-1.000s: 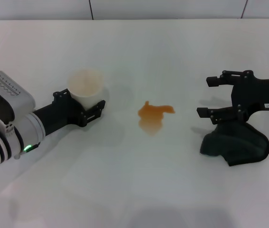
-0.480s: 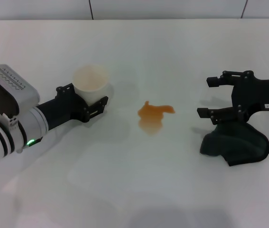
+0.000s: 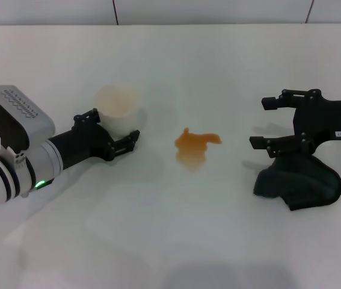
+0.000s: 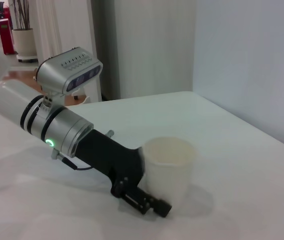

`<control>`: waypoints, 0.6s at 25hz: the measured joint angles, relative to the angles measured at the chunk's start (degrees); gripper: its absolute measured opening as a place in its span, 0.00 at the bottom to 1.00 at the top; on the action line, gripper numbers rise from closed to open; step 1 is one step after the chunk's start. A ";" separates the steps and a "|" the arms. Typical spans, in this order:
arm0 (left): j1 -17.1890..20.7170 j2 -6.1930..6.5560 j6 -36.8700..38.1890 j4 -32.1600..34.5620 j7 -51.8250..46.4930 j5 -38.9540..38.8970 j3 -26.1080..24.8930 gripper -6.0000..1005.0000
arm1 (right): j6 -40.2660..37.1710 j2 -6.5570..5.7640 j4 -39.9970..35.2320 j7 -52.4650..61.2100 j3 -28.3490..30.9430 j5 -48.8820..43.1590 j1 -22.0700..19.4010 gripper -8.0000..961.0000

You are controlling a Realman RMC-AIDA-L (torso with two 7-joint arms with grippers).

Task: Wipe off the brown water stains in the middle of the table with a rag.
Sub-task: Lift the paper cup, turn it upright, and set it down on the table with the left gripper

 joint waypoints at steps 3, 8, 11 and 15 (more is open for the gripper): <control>0.03 -0.01 -0.14 -0.01 0.12 0.08 0.00 0.79 | 0.00 0.00 0.00 0.00 0.00 0.02 0.00 0.91; 0.07 -0.03 -0.26 0.08 0.14 0.05 0.00 0.82 | 0.00 0.00 0.00 0.00 0.00 0.08 -0.16 0.91; 0.17 -0.03 -0.07 0.06 0.15 0.08 0.01 0.83 | 0.00 0.00 0.00 0.00 0.00 0.10 -0.25 0.91; 0.44 -0.05 0.16 -0.03 0.17 0.12 0.00 0.84 | 0.00 0.00 0.00 0.00 0.03 0.10 -0.32 0.91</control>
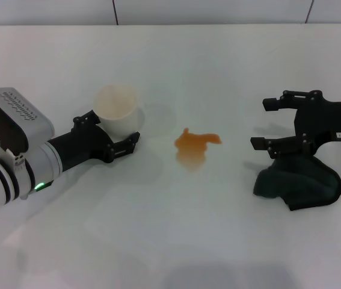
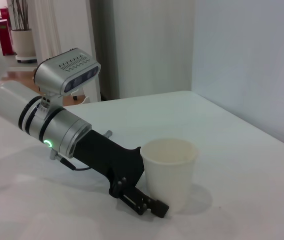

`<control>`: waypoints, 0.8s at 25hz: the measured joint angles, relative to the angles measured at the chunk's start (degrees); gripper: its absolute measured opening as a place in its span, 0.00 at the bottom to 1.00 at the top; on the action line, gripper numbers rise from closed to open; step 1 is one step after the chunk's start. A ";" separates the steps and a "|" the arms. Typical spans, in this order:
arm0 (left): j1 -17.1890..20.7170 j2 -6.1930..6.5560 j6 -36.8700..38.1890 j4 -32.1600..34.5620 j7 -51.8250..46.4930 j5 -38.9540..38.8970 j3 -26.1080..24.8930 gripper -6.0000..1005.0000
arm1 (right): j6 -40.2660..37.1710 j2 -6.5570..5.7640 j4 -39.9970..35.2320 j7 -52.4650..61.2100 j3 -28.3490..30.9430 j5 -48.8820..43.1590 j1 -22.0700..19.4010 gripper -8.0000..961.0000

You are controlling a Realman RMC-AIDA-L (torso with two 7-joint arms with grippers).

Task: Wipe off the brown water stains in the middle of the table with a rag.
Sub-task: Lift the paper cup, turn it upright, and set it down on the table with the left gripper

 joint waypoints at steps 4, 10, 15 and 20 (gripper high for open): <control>0.36 -0.06 0.08 -0.05 0.04 -0.03 -0.02 0.84 | 0.00 0.00 0.14 0.00 0.19 0.00 -0.13 0.91; 0.88 -0.07 0.14 0.03 0.38 -0.07 -0.04 0.84 | 0.00 0.00 0.35 0.00 0.36 0.00 -0.26 0.91; 1.56 -0.09 0.41 0.35 1.99 -0.36 -0.05 0.84 | 0.06 -0.05 0.53 0.00 0.47 0.00 -0.37 0.91; 2.66 -0.07 2.42 0.07 2.18 -0.35 -0.04 0.84 | 0.10 -0.08 0.53 0.00 0.50 0.00 -0.39 0.91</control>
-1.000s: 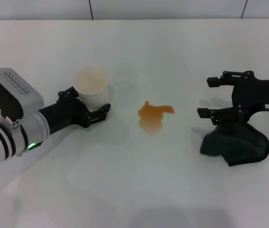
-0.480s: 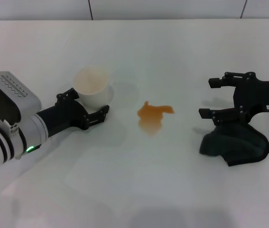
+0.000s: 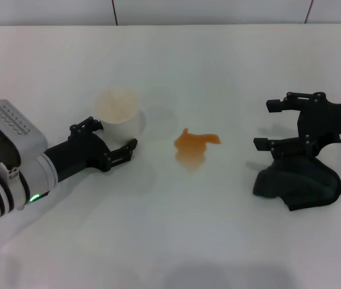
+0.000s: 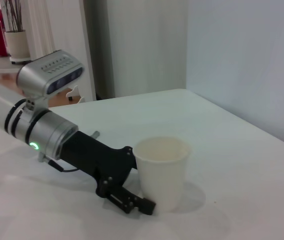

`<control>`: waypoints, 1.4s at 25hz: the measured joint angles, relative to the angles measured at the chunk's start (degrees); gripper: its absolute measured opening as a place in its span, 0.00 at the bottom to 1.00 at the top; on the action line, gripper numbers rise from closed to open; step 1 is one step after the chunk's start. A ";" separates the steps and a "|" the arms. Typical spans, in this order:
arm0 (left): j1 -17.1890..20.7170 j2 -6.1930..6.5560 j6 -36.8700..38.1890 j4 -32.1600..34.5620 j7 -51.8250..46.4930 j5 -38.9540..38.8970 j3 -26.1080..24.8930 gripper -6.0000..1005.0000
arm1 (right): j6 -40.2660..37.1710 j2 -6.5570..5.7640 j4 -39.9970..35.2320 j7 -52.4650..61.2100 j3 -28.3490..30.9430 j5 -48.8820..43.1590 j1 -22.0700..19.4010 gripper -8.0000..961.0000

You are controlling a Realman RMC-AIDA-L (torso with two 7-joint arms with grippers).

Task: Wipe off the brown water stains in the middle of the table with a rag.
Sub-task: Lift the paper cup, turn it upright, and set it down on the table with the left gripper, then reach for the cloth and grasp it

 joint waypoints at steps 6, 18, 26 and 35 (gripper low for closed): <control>1.05 0.06 1.41 -0.24 0.07 -0.27 -0.11 0.84 | 0.21 -0.01 -0.02 0.00 0.00 0.00 0.00 0.91; 3.46 0.05 4.67 -1.33 2.83 -2.86 -0.13 0.84 | 0.36 -0.01 -0.21 0.00 0.00 0.00 -0.02 0.91; 6.68 0.23 22.60 -7.60 -5.76 -4.22 -0.07 0.84 | 0.22 -0.07 -0.39 0.25 -0.01 0.00 0.01 0.91; 9.70 0.78 52.40 -23.05 -31.30 -10.18 0.02 0.84 | 0.44 0.00 -0.27 0.27 0.03 -0.01 0.06 0.91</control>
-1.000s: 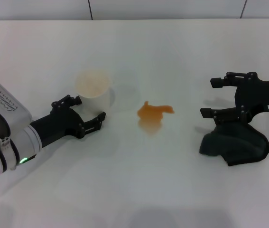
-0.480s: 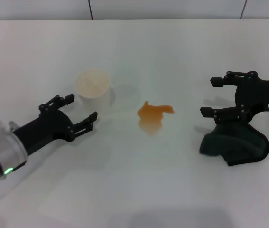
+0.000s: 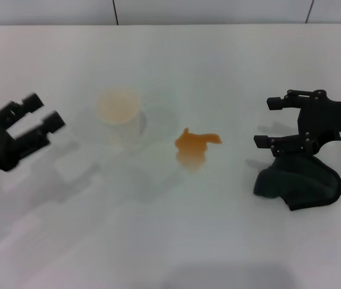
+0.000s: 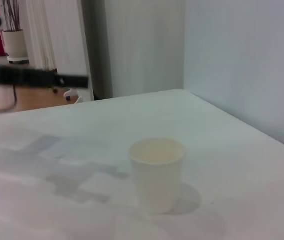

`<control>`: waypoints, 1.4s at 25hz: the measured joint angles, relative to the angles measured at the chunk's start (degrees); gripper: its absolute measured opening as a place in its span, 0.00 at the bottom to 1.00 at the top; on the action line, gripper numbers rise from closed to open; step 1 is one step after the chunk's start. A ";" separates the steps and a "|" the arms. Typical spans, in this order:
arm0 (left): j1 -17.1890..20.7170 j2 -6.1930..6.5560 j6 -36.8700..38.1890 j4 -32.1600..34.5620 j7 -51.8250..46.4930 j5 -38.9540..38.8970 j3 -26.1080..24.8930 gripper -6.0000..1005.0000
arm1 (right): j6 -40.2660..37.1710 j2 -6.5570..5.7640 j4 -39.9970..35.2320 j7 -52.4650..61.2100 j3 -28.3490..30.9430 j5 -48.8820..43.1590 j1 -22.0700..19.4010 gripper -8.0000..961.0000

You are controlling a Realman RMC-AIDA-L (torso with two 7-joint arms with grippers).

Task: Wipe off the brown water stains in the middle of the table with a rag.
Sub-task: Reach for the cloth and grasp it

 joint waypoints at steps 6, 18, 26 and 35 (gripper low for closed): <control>-10.84 4.46 2.70 -11.90 -24.19 8.79 0.17 0.83 | 0.21 -0.01 0.40 -0.21 0.06 0.00 0.41 0.91; -35.13 7.15 1.67 -21.26 -27.40 39.04 0.21 0.83 | 0.81 0.08 0.67 -0.04 -0.41 0.00 0.03 0.91; -44.80 0.92 -1.54 -32.43 -18.35 53.17 0.29 0.83 | 0.52 0.09 0.95 -0.01 -0.56 0.01 0.53 0.91; -45.79 -0.60 -4.82 -31.73 -16.76 54.13 0.30 0.83 | -1.04 0.04 -0.68 0.89 -1.45 -0.15 0.37 0.91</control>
